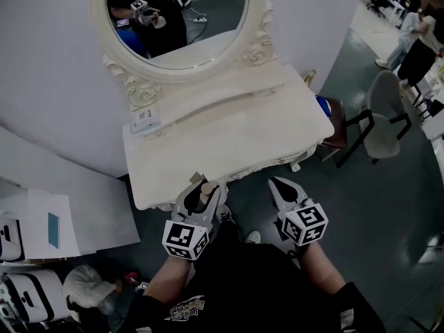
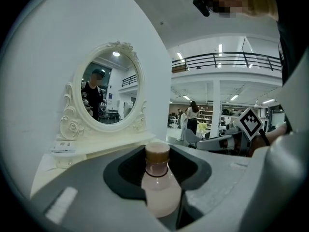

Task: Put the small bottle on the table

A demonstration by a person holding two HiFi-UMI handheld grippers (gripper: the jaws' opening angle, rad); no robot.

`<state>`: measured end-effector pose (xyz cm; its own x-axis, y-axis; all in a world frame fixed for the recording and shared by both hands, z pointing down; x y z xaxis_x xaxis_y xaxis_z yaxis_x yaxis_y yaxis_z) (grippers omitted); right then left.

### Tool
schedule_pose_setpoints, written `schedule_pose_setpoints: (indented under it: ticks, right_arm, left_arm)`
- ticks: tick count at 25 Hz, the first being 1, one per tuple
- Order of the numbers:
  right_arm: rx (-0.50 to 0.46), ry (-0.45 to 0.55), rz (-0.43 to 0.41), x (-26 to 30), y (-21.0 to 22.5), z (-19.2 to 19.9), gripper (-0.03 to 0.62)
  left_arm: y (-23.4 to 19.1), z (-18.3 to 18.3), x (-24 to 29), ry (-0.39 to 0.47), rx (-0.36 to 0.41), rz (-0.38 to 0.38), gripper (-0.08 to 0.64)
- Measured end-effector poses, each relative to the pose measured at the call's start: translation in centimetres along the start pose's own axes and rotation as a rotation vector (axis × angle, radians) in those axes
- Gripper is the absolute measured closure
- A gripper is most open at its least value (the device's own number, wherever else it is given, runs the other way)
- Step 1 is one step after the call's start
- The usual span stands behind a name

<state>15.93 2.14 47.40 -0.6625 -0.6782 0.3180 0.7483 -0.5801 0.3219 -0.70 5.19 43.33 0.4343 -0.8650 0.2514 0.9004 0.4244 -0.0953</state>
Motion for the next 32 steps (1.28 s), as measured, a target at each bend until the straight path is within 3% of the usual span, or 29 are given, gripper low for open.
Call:
schedule_pose_setpoints:
  ticks: [32]
  right_arm:
    - [-0.004, -0.070, 0.001, 21.3, -0.4, -5.5, 0.563]
  left_arm:
    - [-20.0, -1.5, 9.2, -0.031, -0.038, -0.014, 0.422]
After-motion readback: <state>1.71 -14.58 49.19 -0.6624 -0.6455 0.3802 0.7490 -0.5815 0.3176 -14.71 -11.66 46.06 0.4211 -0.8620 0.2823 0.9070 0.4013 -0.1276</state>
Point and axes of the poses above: the fingertips, and each gripper's own axes: x forward along the fingers, y to its right, z out of its underside, the point moved 1 cm from there along -x, backward along the fingers, and after that the axes turned 1 degree about x, right-handed, at the moved point
